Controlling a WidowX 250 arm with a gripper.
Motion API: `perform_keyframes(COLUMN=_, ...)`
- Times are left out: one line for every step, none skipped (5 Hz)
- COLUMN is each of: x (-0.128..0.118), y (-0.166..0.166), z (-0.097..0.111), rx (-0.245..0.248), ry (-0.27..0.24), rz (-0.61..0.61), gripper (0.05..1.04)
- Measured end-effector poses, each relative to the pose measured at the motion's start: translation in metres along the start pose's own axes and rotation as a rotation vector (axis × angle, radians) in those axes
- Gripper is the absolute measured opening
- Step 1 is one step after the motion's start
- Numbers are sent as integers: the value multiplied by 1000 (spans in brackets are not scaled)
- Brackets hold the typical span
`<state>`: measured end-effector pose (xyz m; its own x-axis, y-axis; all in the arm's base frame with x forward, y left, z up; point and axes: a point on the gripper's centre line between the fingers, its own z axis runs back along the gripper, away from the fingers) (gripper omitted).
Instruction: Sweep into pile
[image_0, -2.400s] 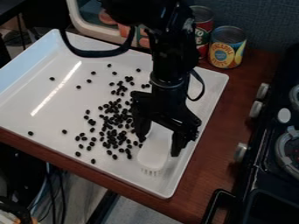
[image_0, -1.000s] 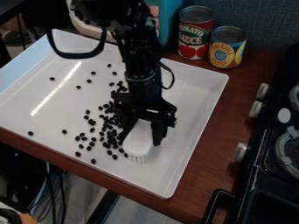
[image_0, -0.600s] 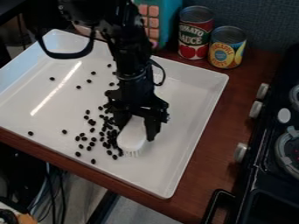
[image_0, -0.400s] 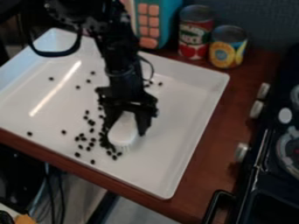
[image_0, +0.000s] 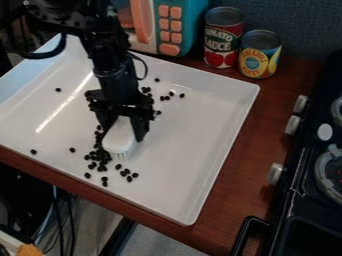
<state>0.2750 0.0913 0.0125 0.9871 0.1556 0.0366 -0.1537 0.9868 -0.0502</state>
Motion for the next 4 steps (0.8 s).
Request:
perform_keyframes(x=6, y=19, z=1, rx=-4, ry=11, rz=30, gripper=762)
perform_keyframes(x=16, y=36, z=2, rx=-1, ry=1, rz=65, gripper=762)
perform_keyframes(x=24, y=51, z=2, rx=9, ry=-2, rz=87, gripper=762)
perform_keyframes(x=26, y=64, z=2, rx=17, ry=6, rz=106, gripper=762)
